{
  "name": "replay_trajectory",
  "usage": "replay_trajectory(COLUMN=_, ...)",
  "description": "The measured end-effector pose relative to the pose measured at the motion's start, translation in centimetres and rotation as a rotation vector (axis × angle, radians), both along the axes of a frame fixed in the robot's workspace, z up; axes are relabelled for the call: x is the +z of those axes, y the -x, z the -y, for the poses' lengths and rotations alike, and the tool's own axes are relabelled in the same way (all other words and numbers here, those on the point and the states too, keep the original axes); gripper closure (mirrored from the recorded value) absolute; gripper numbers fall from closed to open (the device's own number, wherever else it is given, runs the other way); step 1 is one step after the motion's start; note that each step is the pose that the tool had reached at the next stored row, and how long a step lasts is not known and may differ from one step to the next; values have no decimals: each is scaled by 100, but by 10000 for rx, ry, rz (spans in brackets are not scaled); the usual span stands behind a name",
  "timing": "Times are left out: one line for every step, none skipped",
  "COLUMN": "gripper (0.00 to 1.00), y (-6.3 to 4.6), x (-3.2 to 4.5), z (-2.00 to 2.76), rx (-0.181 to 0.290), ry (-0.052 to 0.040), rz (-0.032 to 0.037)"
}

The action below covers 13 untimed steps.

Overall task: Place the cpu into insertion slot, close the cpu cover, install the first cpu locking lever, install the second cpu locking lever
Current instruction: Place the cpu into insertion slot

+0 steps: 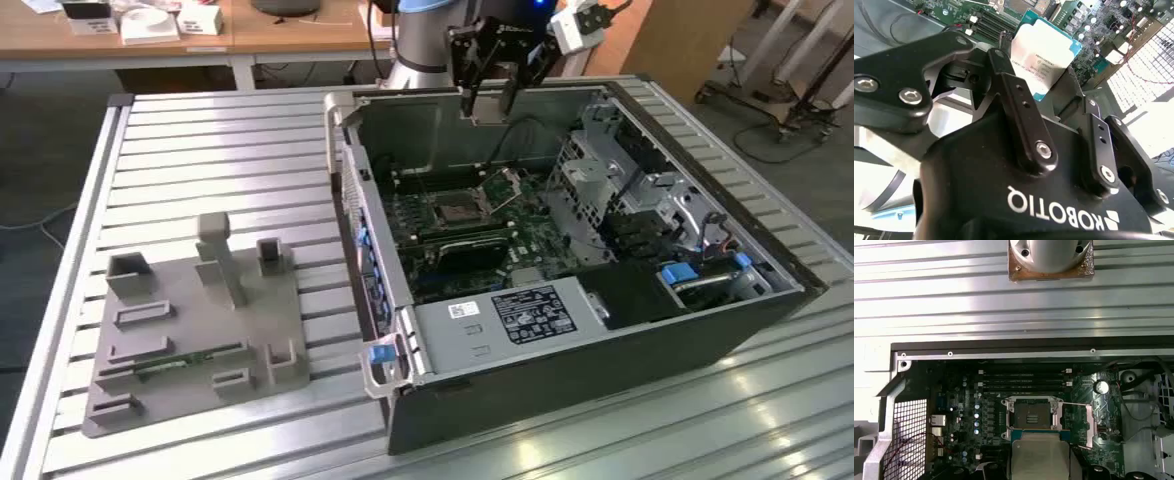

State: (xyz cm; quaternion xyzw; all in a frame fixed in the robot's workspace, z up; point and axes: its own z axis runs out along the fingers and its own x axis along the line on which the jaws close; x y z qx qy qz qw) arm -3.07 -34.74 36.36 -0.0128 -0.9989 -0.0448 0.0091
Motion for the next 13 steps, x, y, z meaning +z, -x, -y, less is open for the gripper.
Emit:
replay_trajectory(gripper=45, y=0, x=0, z=0, rx=0, ry=0, rz=0)
replay_trajectory(gripper=45, y=0, x=0, z=0, rx=0, ry=0, rz=0)
replay_trajectory(gripper=45, y=0, x=0, z=0, rx=0, ry=0, rz=0)
replay_trajectory(gripper=45, y=0, x=0, z=0, rx=0, ry=0, rz=0)
replay_trajectory(gripper=45, y=0, x=0, z=0, rx=0, ry=0, rz=-1)
replay_trajectory(gripper=45, y=0, x=0, z=0, rx=0, ry=0, rz=0)
replay_trajectory(gripper=45, y=0, x=0, z=0, rx=0, ry=0, rz=0)
replay_trajectory(gripper=45, y=0, x=0, z=0, rx=0, ry=0, rz=0)
replay_trajectory(gripper=45, y=0, x=0, z=0, rx=0, ry=0, rz=0)
replay_trajectory(gripper=45, y=0, x=0, z=0, rx=0, ry=0, rz=0)
replay_trajectory(gripper=45, y=0, x=0, z=0, rx=0, ry=0, rz=0)
replay_trajectory(gripper=45, y=0, x=0, z=0, rx=-6, ry=0, rz=-1)
replay_trajectory(gripper=45, y=0, x=0, z=0, rx=-47, ry=1, rz=0)
